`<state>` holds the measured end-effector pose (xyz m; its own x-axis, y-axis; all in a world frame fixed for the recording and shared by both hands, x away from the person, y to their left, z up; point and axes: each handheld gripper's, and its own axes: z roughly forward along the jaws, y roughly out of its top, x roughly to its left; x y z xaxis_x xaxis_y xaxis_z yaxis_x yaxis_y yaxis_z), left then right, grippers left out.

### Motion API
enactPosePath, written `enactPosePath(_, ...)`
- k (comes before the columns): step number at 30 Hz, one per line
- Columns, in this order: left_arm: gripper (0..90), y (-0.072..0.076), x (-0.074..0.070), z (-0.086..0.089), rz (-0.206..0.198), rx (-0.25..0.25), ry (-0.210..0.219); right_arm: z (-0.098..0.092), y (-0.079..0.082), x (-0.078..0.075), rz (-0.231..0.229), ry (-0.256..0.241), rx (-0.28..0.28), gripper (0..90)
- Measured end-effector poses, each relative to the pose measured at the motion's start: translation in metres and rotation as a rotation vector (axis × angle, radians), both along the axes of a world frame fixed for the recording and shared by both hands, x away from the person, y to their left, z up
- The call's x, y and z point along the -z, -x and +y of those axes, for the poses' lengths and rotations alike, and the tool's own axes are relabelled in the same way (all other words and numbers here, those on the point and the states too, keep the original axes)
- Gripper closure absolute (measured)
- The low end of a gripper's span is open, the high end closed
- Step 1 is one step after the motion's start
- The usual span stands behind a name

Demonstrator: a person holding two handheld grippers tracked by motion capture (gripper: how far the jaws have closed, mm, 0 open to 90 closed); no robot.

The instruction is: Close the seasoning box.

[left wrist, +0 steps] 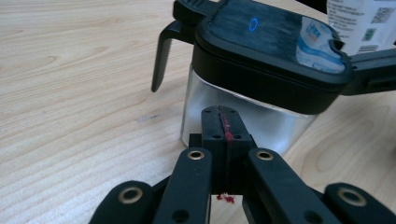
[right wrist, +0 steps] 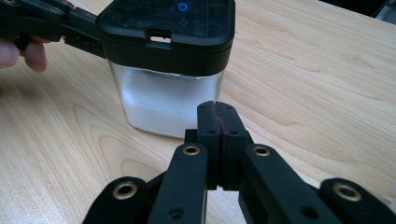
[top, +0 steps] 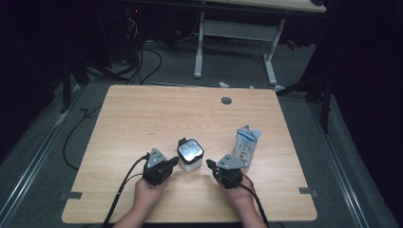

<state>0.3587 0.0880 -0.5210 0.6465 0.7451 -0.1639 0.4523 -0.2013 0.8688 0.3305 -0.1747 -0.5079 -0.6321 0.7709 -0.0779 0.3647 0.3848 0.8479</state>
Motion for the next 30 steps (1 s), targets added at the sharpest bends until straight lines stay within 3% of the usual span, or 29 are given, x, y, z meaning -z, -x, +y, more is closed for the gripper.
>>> enactPosePath(11,87.8,-0.018,-0.001,-0.001,0.014,-0.026,0.027,-0.005,-0.002,0.001,0.005,-0.010,0.019,89.7)
enactPosePath(12,85.0,-0.017,-0.002,0.006,0.000,-0.034,-0.005,-0.006,-0.003,0.001,0.003,-0.015,0.019,89.7)
enactPosePath(17,77.7,-0.009,-0.006,0.043,-0.045,-0.089,-0.069,-0.005,-0.007,0.002,0.004,-0.024,0.029,89.8)
enactPosePath(18,74.9,-0.009,-0.006,0.043,-0.045,-0.089,-0.069,-0.005,-0.007,0.002,0.004,-0.024,0.029,89.8)
enactPosePath(19,71.9,-0.004,-0.007,0.062,-0.052,-0.114,-0.103,-0.003,-0.010,0.003,0.002,-0.024,0.031,89.8)
enactPosePath(21,67.8,0.003,-0.008,0.082,-0.060,-0.158,-0.128,-0.001,-0.012,0.004,0.002,-0.015,0.036,89.9)
enactPosePath(22,65.7,0.003,-0.008,0.082,-0.060,-0.158,-0.128,0.000,-0.014,0.004,0.005,-0.009,0.042,89.9)
enactPosePath(23,63.2,0.009,-0.007,0.101,-0.053,-0.194,-0.143,0.001,-0.015,0.004,0.004,-0.008,0.048,89.9)
enactPosePath(25,60.1,0.015,-0.004,0.115,-0.037,-0.215,-0.168,0.003,-0.019,0.006,0.006,-0.003,0.049,89.9)
enactPosePath(28,59.2,0.022,0.000,0.125,-0.031,-0.234,-0.162,0.004,-0.022,0.007,0.011,0.000,0.054,89.9)
enactPosePath(30,59.1,0.028,0.001,0.133,-0.024,-0.249,-0.122,0.006,-0.024,0.008,0.011,0.002,0.053,89.9)
